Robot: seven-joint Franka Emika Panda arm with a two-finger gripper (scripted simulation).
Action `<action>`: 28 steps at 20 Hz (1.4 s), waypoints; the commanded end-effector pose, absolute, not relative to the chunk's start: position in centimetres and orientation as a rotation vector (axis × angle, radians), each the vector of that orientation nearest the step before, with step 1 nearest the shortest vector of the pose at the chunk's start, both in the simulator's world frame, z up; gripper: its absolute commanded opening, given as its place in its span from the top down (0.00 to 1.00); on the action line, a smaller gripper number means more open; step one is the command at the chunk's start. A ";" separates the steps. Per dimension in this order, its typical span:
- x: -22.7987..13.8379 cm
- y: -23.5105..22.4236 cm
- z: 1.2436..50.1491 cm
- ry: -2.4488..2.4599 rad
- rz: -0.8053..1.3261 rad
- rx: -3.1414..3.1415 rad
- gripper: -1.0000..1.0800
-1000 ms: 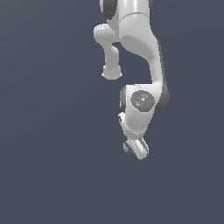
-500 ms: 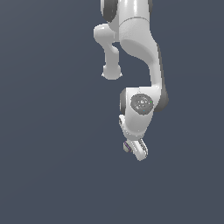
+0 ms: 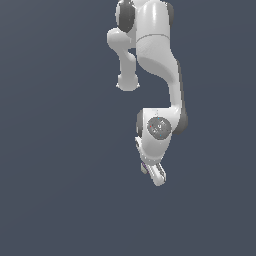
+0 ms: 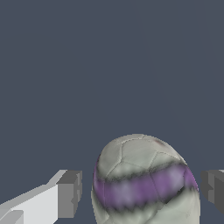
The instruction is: Pick up the object and move it to a goal position.
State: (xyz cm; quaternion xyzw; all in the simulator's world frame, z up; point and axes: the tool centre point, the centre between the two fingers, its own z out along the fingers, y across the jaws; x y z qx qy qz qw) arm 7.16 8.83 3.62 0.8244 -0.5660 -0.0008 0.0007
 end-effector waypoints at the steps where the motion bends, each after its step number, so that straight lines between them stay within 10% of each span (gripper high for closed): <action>1: 7.3 8.8 3.7 -1.778 0.000 2.590 0.04; 2: 7.3 8.8 3.7 -1.778 0.000 2.590 1.00; 28: 4.4 3.3 4.5 -1.778 -0.001 2.590 1.00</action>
